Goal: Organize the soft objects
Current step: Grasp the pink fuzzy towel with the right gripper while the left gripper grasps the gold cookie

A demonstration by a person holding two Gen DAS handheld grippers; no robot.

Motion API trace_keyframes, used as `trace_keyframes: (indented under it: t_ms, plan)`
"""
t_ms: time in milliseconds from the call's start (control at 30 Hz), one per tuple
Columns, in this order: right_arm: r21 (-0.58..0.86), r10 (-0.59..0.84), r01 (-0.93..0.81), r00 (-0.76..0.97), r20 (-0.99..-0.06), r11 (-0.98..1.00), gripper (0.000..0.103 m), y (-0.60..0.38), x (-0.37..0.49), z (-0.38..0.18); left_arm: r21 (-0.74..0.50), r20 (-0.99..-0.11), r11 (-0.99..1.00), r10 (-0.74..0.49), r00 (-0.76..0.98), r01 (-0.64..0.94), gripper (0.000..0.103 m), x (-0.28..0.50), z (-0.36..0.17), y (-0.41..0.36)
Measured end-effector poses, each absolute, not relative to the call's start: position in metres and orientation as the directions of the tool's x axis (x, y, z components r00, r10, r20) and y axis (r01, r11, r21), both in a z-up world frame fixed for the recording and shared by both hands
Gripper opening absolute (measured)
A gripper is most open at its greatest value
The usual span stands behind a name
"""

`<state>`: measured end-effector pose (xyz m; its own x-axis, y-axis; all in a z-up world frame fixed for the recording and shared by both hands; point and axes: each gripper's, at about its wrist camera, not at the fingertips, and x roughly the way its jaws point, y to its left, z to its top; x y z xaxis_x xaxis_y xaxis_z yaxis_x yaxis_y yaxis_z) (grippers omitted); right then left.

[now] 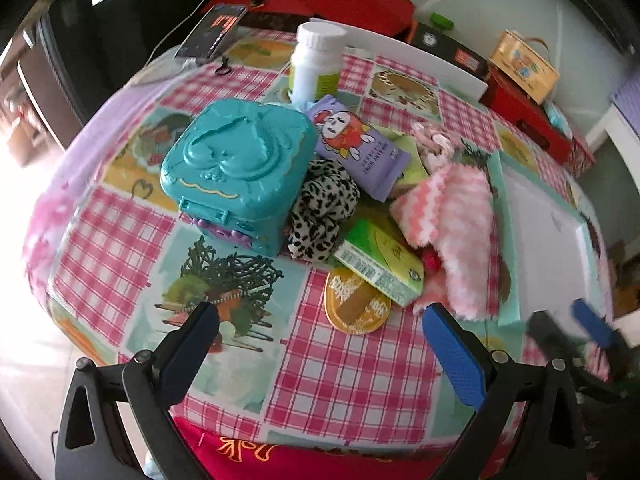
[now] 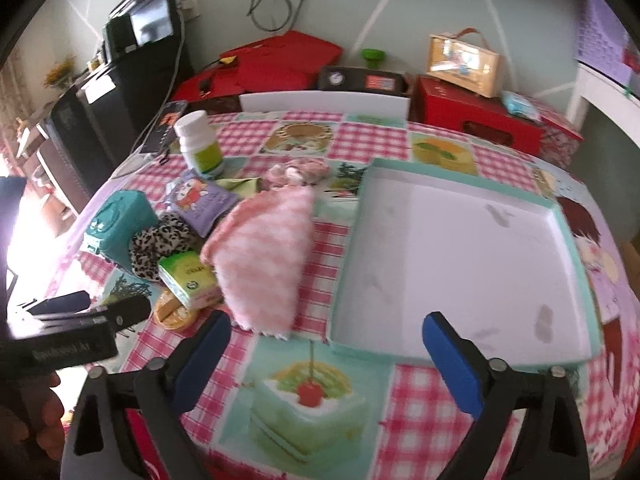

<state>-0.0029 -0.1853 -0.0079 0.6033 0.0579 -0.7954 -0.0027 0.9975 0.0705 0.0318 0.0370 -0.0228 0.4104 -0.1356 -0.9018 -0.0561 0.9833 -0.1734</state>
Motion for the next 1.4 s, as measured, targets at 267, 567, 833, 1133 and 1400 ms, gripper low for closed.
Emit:
trace_keyframes:
  t_ms: [267, 567, 833, 1133, 1400]
  plan:
    - [0.100, 0.133, -0.090, 0.561, -0.817, 0.991, 0.083, -0.169, 0.021, -0.024, -0.220, -0.921, 0.971, -0.174, 0.350, -0.094, 0.092, 0.048, -0.038, 0.037]
    - [0.149, 0.199, -0.137, 0.511, -0.836, 0.979, 0.061, -0.160, 0.041, -0.044, -0.208, -0.949, 0.976, -0.185, 0.257, -0.064, 0.081, 0.058, -0.060, 0.025]
    - [0.194, 0.239, -0.143, 0.463, -0.853, 0.971, 0.048, -0.159, 0.048, -0.061, -0.191, -0.956, 0.981, -0.177, 0.233, -0.040, 0.076, 0.070, -0.074, 0.015]
    - [0.209, 0.251, -0.140, 0.442, -0.861, 0.968, 0.038, -0.159, 0.049, -0.071, -0.156, -0.960, 0.988, -0.148, 0.236, -0.014, 0.073, 0.084, -0.081, -0.007]
    - [0.203, 0.244, -0.138, 0.443, -0.863, 0.969, 0.037, -0.158, 0.048, -0.072, -0.131, -0.963, 0.991, -0.130, 0.236, 0.012, 0.068, 0.089, -0.085, -0.024]
